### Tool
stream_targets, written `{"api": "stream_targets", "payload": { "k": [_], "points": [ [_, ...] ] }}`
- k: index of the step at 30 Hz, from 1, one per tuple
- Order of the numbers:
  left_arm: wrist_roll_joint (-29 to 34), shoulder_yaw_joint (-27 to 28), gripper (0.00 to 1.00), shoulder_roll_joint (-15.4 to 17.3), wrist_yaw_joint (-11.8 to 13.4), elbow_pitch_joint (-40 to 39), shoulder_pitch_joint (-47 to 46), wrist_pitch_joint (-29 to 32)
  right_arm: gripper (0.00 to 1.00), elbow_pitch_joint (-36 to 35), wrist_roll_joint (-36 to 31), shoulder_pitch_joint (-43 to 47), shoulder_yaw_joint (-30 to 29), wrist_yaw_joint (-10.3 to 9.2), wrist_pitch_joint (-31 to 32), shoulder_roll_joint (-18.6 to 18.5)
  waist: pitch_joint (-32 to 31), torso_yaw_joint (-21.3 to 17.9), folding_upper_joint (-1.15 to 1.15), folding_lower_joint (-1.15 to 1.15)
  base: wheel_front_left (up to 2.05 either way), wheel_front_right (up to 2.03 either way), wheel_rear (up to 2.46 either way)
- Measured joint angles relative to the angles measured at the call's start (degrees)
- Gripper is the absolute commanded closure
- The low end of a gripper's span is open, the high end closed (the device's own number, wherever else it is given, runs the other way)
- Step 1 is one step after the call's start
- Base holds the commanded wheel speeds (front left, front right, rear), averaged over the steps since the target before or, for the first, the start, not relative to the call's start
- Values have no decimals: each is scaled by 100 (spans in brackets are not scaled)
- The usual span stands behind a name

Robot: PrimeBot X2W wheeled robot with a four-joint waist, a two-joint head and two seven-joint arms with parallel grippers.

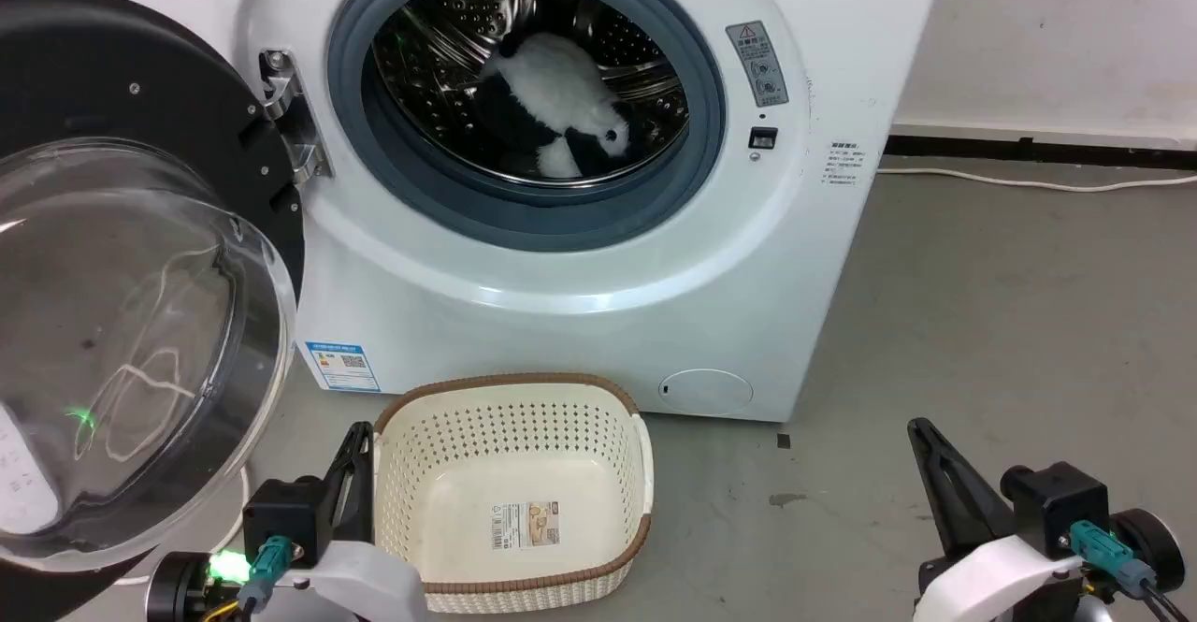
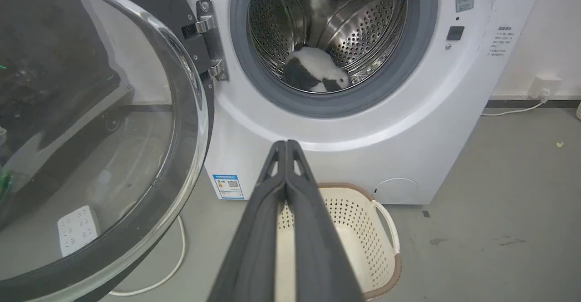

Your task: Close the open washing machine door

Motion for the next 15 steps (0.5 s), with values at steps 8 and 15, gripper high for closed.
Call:
{"api": "stream_targets", "payload": {
  "k": [8, 15],
  "points": [
    [0, 0, 100, 0, 0, 0, 0, 0, 100, 0, 0, 0, 2, 0, 0, 0, 0, 0, 0, 0, 0, 0, 0],
    [0, -1, 100, 0, 0, 0, 0, 0, 100, 0, 0, 0, 1, 0, 0, 0, 0, 0, 0, 0, 0, 0, 0]
  ]
}}
